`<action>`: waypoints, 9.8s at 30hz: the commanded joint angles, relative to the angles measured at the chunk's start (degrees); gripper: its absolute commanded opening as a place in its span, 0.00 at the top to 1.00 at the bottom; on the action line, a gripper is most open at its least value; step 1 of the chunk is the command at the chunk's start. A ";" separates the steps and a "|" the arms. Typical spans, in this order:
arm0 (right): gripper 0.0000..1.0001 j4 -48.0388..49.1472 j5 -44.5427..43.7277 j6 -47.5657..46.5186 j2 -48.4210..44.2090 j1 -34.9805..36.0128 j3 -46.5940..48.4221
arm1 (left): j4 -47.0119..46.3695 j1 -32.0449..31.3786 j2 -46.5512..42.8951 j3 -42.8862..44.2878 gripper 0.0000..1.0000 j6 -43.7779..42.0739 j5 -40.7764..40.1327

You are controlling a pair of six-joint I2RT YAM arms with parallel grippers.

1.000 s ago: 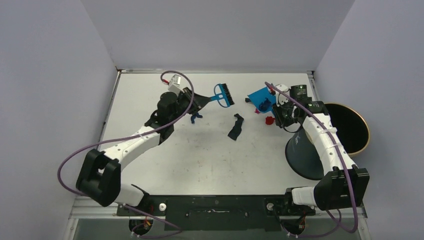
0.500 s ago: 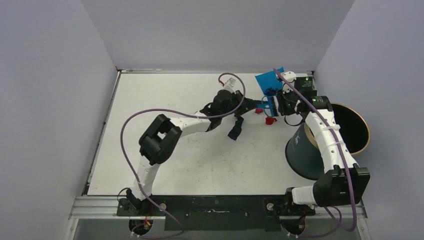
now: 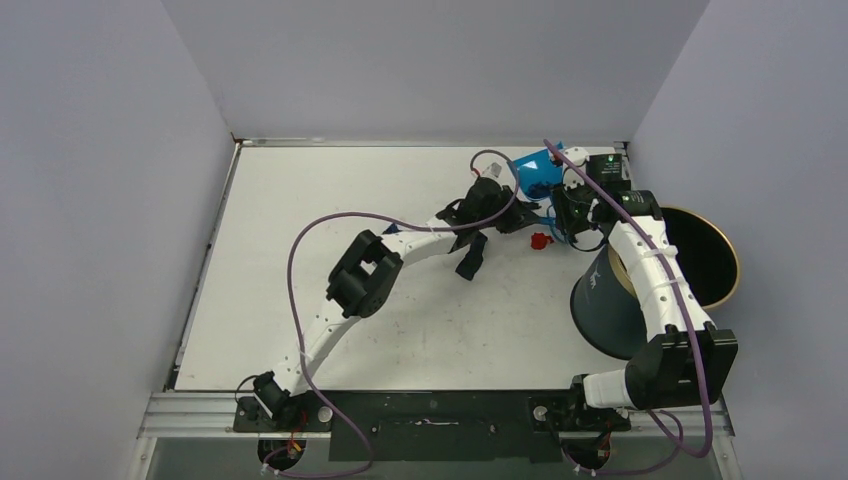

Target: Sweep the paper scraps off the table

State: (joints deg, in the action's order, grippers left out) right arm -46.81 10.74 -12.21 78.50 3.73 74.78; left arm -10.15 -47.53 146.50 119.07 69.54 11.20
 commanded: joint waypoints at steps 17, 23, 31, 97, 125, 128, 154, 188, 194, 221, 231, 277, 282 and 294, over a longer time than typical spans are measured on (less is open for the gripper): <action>0.95 0.57 3.45 -4.88 0.21 0.82 -4.91 | 3.58 6.88 -49.90 -64.10 1.00 -13.64 -6.30; 0.95 -5.89 0.56 -10.73 0.47 8.34 -7.38 | 10.87 17.51 -67.63 -77.92 1.00 -18.26 -4.81; 0.95 -11.76 -2.17 -14.74 0.19 16.06 -10.91 | 33.70 23.47 -77.47 -66.35 1.00 -37.00 2.30; 0.95 1.61 2.69 -11.89 20.06 24.93 -11.21 | 53.82 12.99 -33.29 -16.01 0.98 -58.40 13.85; 0.95 2.13 4.11 -12.44 13.53 22.01 -13.95 | 46.64 17.99 -47.68 -24.18 0.98 -48.37 5.56; 0.95 1.26 3.96 -12.83 13.52 22.07 -14.06 | 50.65 17.98 -49.98 -24.11 0.98 -51.14 -0.75; 0.95 -3.91 2.64 -12.68 17.74 27.59 -11.42 | 62.49 17.28 -44.75 -28.78 0.99 -57.55 -7.78; 0.95 0.73 4.85 -13.67 8.99 27.71 -11.20 | 48.04 23.33 -74.18 -49.59 0.98 -53.68 -8.35; 0.95 -6.31 4.39 -16.43 9.28 26.78 -5.31 | 41.18 24.52 -80.33 -60.38 0.99 -52.18 -9.38; 0.95 -20.64 8.99 -24.69 5.92 19.95 5.93 | 32.03 28.51 -80.36 -69.58 1.00 -50.47 -7.25; 0.95 -30.33 12.56 -27.63 6.05 15.64 15.26 | 32.03 28.50 -80.14 -69.50 1.00 -50.64 -6.60; 0.95 -33.26 -2.24 -9.03 -0.54 -12.32 33.70 | 32.99 28.38 -78.60 -69.06 1.00 -51.43 -4.81; 0.95 -33.35 -5.23 -10.74 -2.98 -15.46 31.98 | 33.09 28.28 -78.73 -69.06 1.00 -51.43 -4.61; 0.95 -33.25 -12.97 -21.97 -7.32 -25.93 28.02 | 33.35 27.20 -78.54 -69.06 1.00 -51.51 -4.46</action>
State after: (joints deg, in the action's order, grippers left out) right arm -80.75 2.13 -29.06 72.25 -18.57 103.98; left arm 25.26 -19.81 68.03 49.21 18.81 6.07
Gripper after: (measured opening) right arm 0.243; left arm 0.101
